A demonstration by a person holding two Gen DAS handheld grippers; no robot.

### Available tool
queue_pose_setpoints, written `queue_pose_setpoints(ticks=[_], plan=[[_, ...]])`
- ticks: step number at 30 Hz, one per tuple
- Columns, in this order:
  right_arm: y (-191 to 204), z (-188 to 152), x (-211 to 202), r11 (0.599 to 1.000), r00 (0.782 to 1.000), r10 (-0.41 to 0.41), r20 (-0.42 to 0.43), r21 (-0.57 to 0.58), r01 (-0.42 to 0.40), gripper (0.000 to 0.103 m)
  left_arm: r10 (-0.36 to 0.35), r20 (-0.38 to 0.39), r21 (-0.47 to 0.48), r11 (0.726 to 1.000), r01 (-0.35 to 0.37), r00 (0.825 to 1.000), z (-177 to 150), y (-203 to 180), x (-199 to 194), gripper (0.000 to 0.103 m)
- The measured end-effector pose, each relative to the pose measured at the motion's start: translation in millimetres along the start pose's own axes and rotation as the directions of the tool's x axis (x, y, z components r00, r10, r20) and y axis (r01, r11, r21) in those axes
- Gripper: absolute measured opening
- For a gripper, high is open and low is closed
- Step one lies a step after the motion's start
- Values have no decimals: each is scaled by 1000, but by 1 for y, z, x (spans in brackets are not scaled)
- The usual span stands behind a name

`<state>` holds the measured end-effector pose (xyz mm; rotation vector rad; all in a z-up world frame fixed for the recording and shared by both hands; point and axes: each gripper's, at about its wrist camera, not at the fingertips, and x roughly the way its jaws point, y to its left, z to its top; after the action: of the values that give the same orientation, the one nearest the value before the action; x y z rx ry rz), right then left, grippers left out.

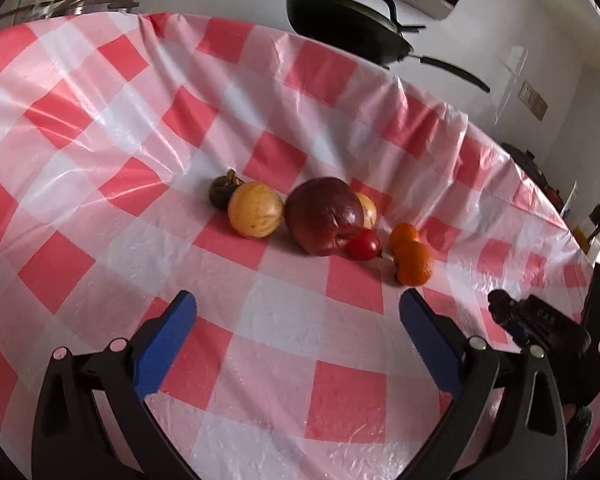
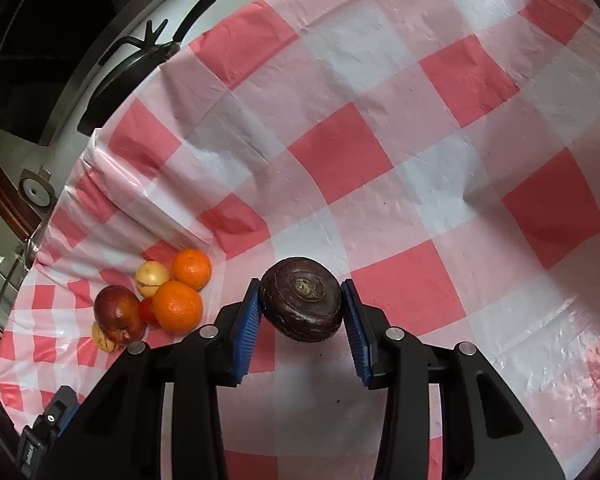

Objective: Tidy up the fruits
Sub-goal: 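Grasp the dark mangosteen with the right gripper while the left grasps an orange, then carry the mangosteen and orange over the white box and open both grippers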

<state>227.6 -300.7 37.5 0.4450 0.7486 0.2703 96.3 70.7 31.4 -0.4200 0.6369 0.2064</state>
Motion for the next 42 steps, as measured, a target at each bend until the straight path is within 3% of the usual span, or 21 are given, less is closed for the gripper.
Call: queue_pose_setpoints(ticks=[2,4,9,14,18,22,25,29,35,38,42], plan=[[-2,0,-3,1000,1000,8,-1,2,-8,40,17,-45,-11,1000,-18,999,3,-1,6,101],[-1,0,-1,1000,1000,7,-6,-2,-7,40,-38,-74,-36,999,36,997,6,-5,9,101],[-4,0,-5,1000,1000,-3,28,27,2,40,-45,-101,169,984,62,994,9,-72,33,99],[-9,1,-10,998,998,-10,58,54,7,40,-31,-183,237,969,75,983,10,-118,79,77],[-9,1,-10,998,998,-10,58,56,7,40,68,-188,279,960,-13,980,10,-131,111,70],[-9,1,-9,998,998,-8,56,55,5,40,104,-220,294,955,-36,970,15,-137,129,43],[-10,1,-10,998,998,-5,59,58,2,40,88,-223,267,963,-25,971,11,-129,119,42],[-10,1,-10,999,999,-3,54,54,0,40,66,-218,226,974,-15,974,2,-100,76,42],[-9,0,-10,999,999,-7,51,51,5,40,155,-128,203,971,-127,980,-17,-31,-2,42],[-9,0,-10,999,999,-7,51,52,5,40,194,-103,122,976,-182,976,-17,-1,-15,42],[-9,0,-10,999,999,-5,54,53,2,40,189,-128,78,981,-180,974,-14,13,-10,42]])
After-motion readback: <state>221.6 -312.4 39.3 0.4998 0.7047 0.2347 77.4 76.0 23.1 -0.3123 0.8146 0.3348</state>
